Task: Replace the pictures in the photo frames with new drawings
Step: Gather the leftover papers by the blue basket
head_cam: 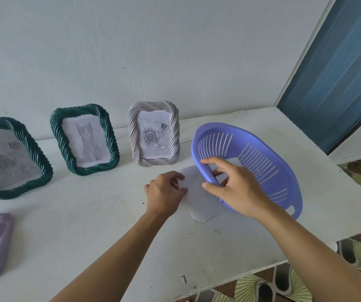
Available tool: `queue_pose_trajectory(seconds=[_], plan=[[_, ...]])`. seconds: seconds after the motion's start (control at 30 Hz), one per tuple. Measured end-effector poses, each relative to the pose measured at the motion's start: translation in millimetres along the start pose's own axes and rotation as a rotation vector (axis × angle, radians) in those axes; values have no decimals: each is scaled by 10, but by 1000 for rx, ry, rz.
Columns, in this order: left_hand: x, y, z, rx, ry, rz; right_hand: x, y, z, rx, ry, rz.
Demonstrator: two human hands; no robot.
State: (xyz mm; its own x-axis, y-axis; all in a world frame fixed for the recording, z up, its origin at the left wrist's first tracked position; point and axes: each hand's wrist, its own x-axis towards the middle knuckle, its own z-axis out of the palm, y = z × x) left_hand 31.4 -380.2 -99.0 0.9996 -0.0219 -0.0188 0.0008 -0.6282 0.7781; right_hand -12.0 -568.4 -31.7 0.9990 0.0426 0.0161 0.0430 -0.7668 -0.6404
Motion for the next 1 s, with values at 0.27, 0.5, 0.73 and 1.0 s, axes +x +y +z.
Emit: queue_pose_trajectory(seconds=[0.27, 0.5, 0.73, 1.0], plan=[[-68, -206, -263, -146, 14, -7, -27, -10, 122, -15, -5, -7], [-77, -281, -378, -165, -8, -44, -31, -5, 155, -52, 11, -26], [-12, -102, -203, -230, -86, -47, -43, -65, 78, -84, 12, -19], [76, -110, -271, -51, -131, -38, 54, -30, -130, 43, 42, 7]])
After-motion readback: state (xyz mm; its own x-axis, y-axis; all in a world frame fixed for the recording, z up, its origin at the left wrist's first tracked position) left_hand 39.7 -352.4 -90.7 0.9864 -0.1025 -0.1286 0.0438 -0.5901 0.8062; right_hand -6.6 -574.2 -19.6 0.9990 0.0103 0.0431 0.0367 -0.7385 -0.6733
